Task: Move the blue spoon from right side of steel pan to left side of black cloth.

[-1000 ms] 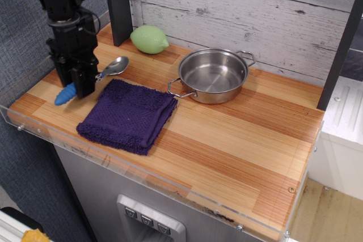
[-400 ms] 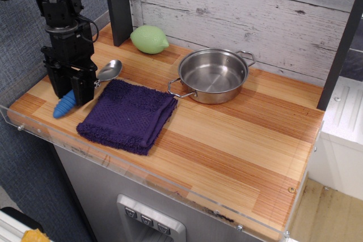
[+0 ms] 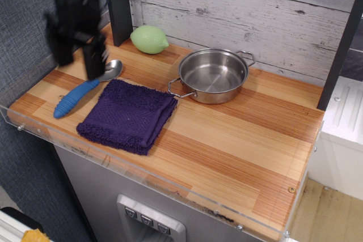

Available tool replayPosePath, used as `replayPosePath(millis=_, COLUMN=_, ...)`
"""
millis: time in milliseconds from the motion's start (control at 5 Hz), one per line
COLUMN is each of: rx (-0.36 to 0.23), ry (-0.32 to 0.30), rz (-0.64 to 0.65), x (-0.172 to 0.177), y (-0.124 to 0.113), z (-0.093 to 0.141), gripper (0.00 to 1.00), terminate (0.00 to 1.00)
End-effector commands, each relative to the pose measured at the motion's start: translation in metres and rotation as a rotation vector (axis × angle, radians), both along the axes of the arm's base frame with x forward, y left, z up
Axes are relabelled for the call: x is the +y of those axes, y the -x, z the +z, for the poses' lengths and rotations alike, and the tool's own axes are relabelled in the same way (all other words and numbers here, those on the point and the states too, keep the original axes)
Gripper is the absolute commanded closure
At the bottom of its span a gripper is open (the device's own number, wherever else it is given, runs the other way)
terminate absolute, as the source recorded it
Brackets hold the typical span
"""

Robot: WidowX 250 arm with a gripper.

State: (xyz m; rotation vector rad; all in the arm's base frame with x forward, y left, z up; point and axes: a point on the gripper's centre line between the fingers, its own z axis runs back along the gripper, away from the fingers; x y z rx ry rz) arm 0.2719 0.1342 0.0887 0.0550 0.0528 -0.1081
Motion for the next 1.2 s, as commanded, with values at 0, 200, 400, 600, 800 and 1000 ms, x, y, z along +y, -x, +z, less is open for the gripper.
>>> replayPosePath(millis=0, rx=-0.171, ry=0.13, rz=0.076, x=-0.076, y=-0.008, z=0.08, gripper=0.0, terminate=0.0)
replayPosePath(millis=200, rx=-0.175, ry=0.159, rz=0.117, x=-0.094, y=-0.021, z=0.07, gripper=0.0, terminate=0.0)
replayPosePath(millis=400, rx=-0.199, ry=0.143, rz=0.109, x=-0.094, y=-0.022, z=0.064, gripper=0.0, terminate=0.0)
replayPosePath(millis=600, rx=-0.209, ry=0.073, rz=-0.002, x=-0.091, y=-0.022, z=0.062, gripper=0.0, terminate=0.0)
replayPosePath(millis=800, rx=-0.209, ry=0.073, rz=-0.002, x=-0.091, y=-0.022, z=0.062, gripper=0.0, terminate=0.0)
replayPosePath(millis=1000, rx=-0.209, ry=0.073, rz=-0.002, x=-0.091, y=-0.022, z=0.062, gripper=0.0, terminate=1.0)
